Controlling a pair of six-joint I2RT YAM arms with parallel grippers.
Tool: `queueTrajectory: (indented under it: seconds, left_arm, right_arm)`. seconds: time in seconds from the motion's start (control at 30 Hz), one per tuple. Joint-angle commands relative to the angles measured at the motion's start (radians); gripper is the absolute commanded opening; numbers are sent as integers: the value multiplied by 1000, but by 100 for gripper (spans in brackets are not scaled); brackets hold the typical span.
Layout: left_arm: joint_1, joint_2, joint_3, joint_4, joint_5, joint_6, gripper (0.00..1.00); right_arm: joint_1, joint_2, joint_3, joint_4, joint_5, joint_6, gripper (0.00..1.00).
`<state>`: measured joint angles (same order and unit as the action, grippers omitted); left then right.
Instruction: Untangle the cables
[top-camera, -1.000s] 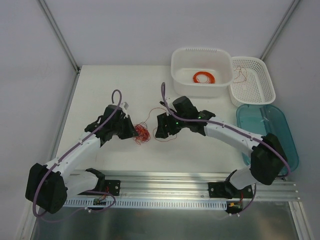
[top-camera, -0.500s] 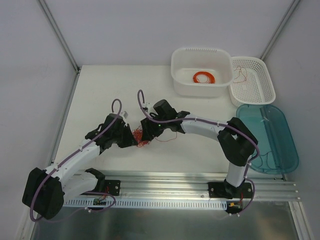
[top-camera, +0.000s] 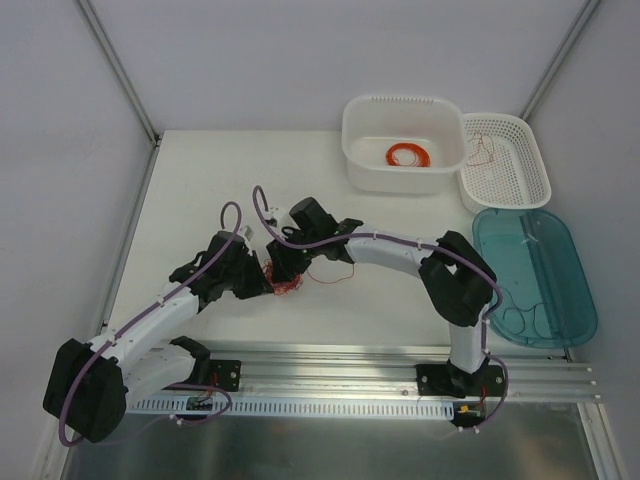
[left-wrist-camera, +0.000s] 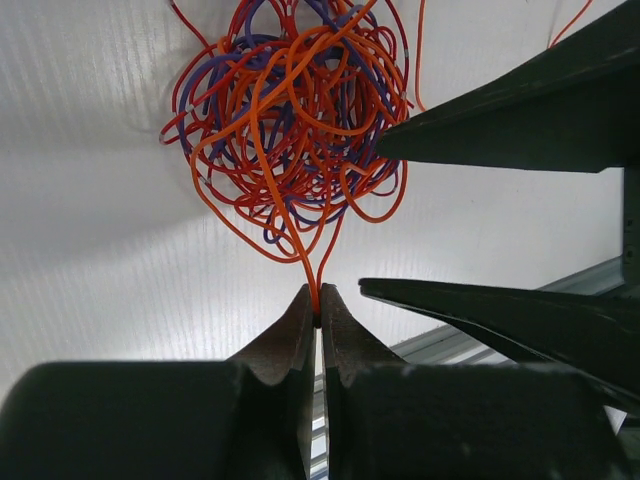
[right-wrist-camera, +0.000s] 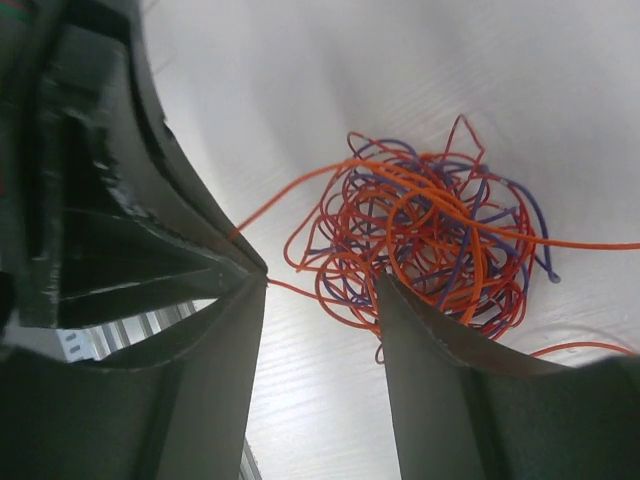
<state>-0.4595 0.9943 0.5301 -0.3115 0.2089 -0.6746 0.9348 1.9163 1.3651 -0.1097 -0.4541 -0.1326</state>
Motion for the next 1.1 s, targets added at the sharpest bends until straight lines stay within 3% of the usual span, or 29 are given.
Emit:
queueTrajectory:
  seconds: [0.0,0.13,0.17,0.27,0.37,0.8,0.93,1.07]
  left_arm:
    - [-10,-13,4,12,-25,-17,0]
    - [-11,-10,2,12,-37,-22,0]
    - [-11,-8,1,12,-40,-23,0]
    - [-11,3,-4,12,-72,-31,0]
    - [-10,23,-8,12,-124,-36,0]
    - [103,193,14,0,-200,-43,0]
    - [133,218,24,0,-197,-46,0]
    - [139,195,41,2,-190,-36,0]
  right_arm:
    - [9,35,38,-27,-35,-33,51]
    - [10,41,22,-24,-11,-32,43]
    - [10,35,17,-22,-3,-33,31]
    - [10,-14,5,-28,9,-33,10]
    - [9,-100,6,-68,25,-32,1]
    - [-89,-667,29,-266,86,-62,1]
    - [-195,-799,42,-262,65,-30,1]
    - [-214,-824,74,-292,52,-35,1]
